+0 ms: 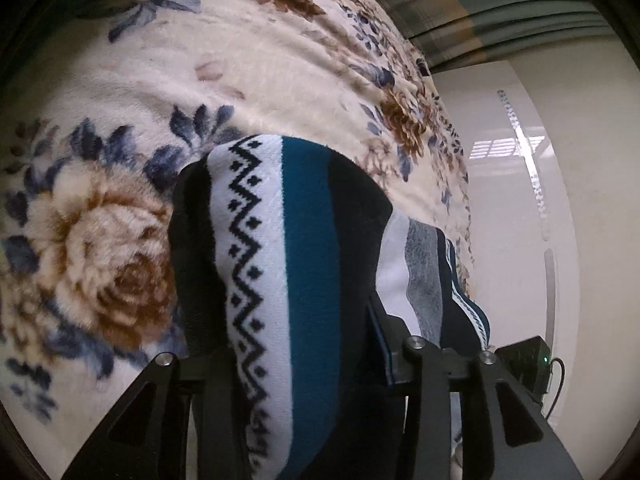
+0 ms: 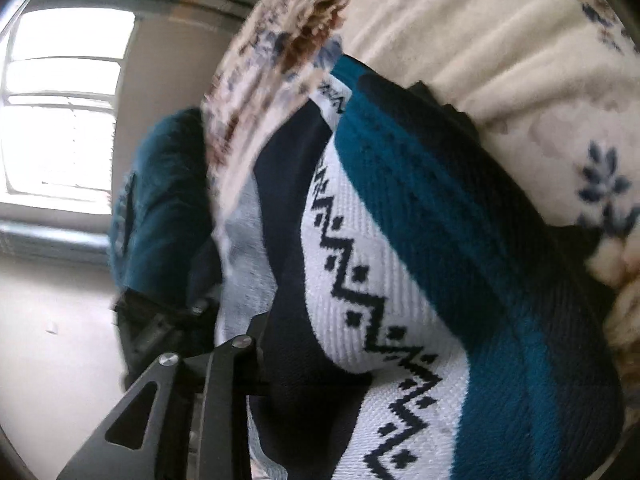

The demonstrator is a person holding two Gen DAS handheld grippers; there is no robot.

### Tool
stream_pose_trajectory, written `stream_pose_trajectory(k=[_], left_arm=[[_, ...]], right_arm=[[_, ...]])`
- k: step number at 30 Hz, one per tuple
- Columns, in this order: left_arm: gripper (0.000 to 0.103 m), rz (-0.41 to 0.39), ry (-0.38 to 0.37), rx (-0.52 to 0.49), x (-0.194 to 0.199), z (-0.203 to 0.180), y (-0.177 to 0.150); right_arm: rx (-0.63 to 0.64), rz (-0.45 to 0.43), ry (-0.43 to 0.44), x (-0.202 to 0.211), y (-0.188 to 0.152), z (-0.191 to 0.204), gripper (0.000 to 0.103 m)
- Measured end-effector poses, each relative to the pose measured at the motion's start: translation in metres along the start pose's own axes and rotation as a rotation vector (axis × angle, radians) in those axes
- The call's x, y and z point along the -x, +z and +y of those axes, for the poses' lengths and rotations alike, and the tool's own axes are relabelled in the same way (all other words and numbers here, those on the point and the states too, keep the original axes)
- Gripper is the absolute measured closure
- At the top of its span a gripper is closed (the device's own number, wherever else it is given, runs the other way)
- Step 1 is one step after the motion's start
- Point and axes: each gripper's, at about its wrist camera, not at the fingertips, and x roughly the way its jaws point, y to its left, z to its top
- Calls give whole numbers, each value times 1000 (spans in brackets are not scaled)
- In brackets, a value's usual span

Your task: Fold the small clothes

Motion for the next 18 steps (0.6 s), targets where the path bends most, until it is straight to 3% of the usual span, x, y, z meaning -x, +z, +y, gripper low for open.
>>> stream_pose_trajectory(k=[2, 4, 6, 8, 12, 15, 16, 17, 18], left_arm=[[66, -7, 45, -16, 11, -7, -6], [66, -36, 105, -52, 27, -17, -17], [55, -66, 204, -80, 39, -26, -26], [18, -95, 263, -91, 49, -35, -37], [3, -140, 430, -149, 60, -57, -63], [2, -137, 529, -171, 60, -71, -83], [1, -138, 557, -176, 59, -77, -89], [0, -131, 584, -183, 59, -84, -96], [0, -128, 591, -189, 59, -89, -100]], right_arm=[[-15, 23, -100, 4, 7, -4, 48], [13, 12, -187, 18, 4, -6, 44], [89, -14, -295, 41, -6, -2, 39], [162, -29, -391, 55, -16, -1, 36], [217, -12, -547, 68, -24, -8, 36], [258, -30, -649, 79, -32, -6, 36], [285, -44, -691, 83, -35, 1, 25], [309, -54, -716, 90, -42, 5, 8], [362, -77, -753, 97, -48, 20, 1]])
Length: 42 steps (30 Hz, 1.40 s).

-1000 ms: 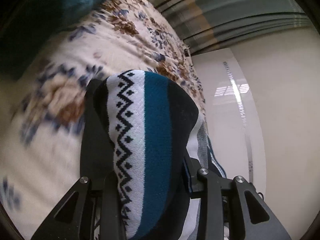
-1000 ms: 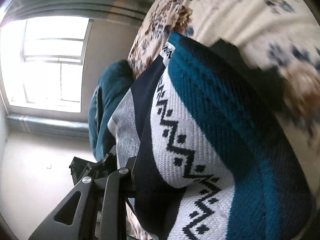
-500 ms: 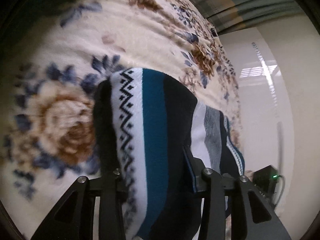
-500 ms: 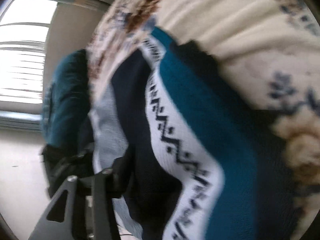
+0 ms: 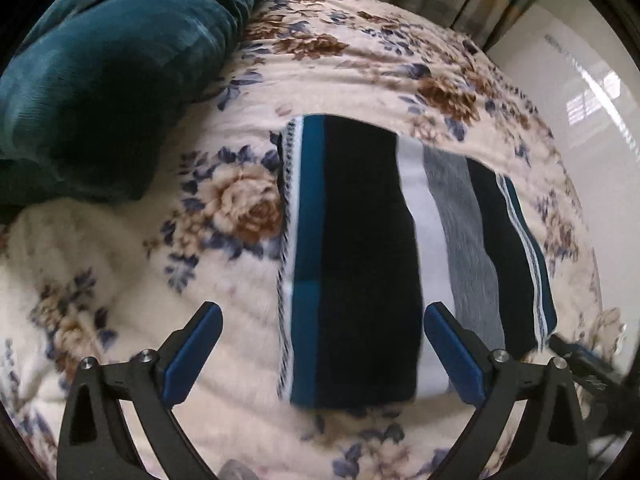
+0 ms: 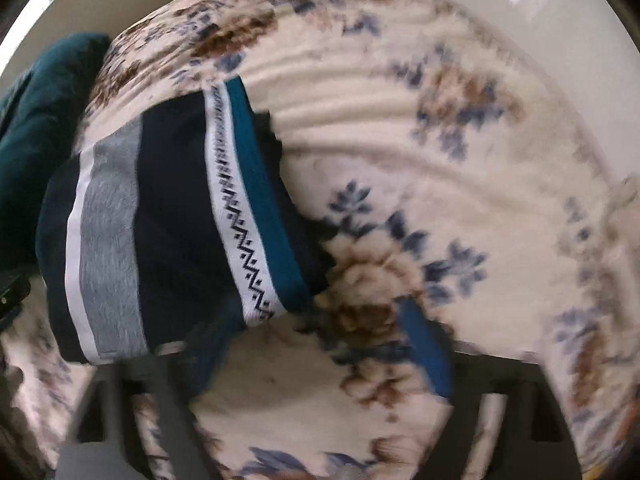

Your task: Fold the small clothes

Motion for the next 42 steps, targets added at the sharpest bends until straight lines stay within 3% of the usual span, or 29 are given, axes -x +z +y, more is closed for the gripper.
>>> stream_pose_trajectory(k=[5, 14, 24, 33, 42], left_arm=[[0, -44, 51, -17, 45, -28, -15], [0, -180, 120, -43, 191, -80, -53], [0, -330, 146, -65, 362, -114, -110], [0, -430, 143, -45, 457, -139, -162], [0, -464, 111, -58, 508, -156, -203]], right_arm=[[142, -114, -109, 69, -9, 22, 0], [142, -231, -115, 223, -42, 8, 0], [176, -410, -84, 424, -107, -14, 0], [215, -533, -36, 554, -162, -37, 0], [233, -607, -3, 626, -211, -57, 0]])
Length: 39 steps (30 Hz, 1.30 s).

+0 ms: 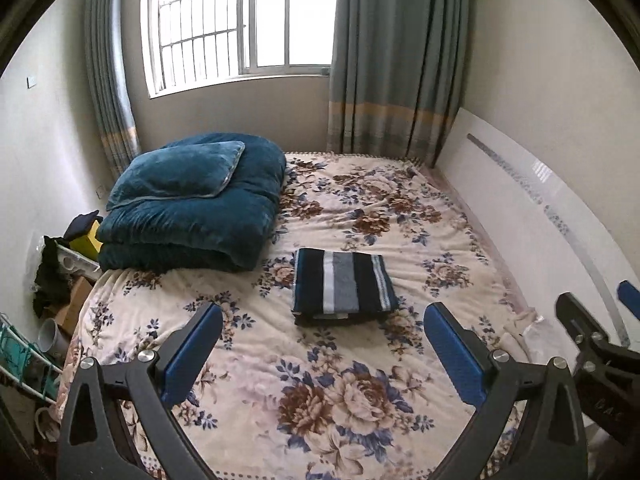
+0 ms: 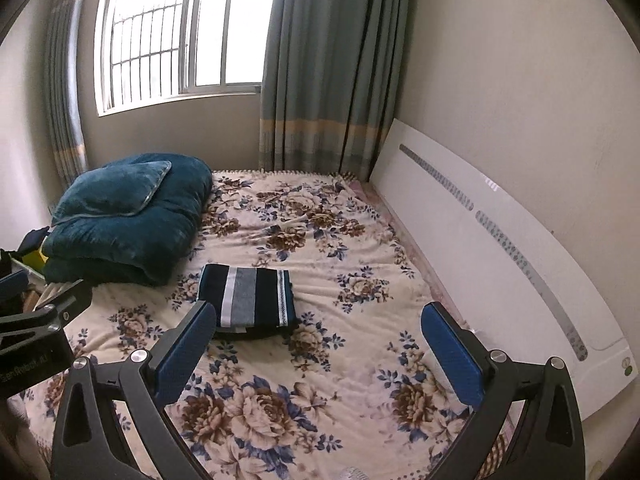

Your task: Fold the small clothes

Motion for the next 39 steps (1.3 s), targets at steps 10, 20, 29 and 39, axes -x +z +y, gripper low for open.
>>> stream_pose_trajectory(k=[10, 20, 29, 39], left_arm=[[0, -16, 4, -2, 31, -2, -14], [0, -21, 17, 1, 38, 1, -16], [0, -27, 30, 8, 42, 5, -10], [0, -34, 31, 6, 42, 7, -3]], right_arm=[[-24, -20, 27, 36, -7, -9, 0], [-19, -43, 47, 43, 2, -9, 0], [-13, -45, 55, 41, 6, -6, 0], [-3, -47, 77, 34, 13, -6, 0]])
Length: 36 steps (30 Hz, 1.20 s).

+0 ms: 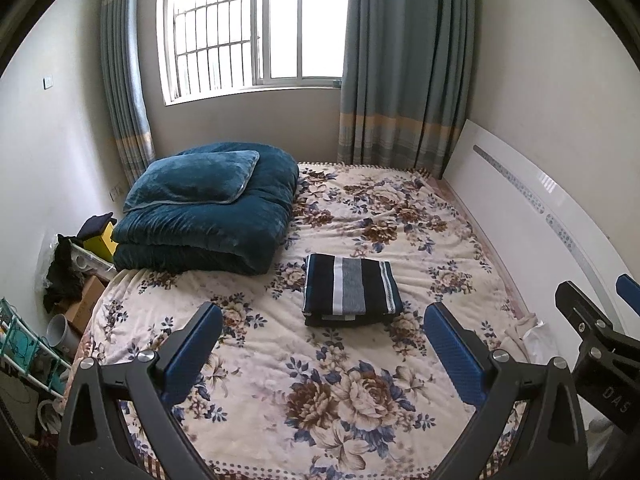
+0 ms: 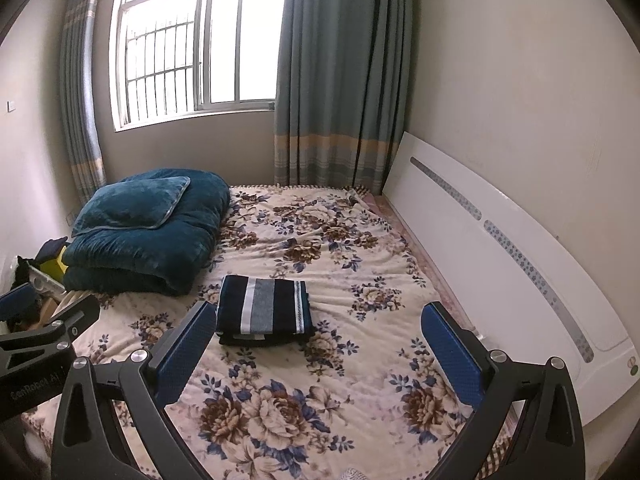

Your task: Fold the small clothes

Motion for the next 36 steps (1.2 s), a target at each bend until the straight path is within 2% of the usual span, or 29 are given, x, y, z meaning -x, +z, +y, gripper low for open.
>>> stream_pose_trajectory(k=[36], left_arm=[[0, -20, 18, 7, 7, -1, 2]], right_arm=[[0, -10, 29, -8, 3, 3, 0]])
